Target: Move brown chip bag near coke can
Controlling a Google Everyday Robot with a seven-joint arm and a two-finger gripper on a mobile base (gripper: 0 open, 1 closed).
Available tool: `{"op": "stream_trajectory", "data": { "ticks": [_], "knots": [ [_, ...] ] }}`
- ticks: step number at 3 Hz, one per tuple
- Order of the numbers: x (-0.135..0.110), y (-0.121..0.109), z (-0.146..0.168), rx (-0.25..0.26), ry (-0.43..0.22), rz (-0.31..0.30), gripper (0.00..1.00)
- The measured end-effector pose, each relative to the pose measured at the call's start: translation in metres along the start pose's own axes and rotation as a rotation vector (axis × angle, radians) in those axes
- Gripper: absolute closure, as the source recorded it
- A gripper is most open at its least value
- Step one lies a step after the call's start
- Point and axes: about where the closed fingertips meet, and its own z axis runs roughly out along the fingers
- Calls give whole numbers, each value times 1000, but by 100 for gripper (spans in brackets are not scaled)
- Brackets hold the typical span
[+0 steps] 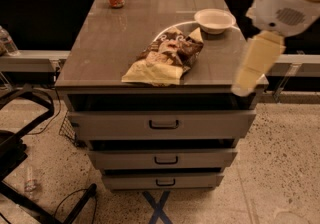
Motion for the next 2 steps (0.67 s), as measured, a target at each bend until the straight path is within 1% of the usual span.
{"op": "stream_trajectory", "data": {
  "ticks": [1, 2],
  "knots": [
    [-43, -15, 17, -12, 7, 54, 0],
    [-84, -29, 35, -13, -13, 99, 0]
  ]
}}
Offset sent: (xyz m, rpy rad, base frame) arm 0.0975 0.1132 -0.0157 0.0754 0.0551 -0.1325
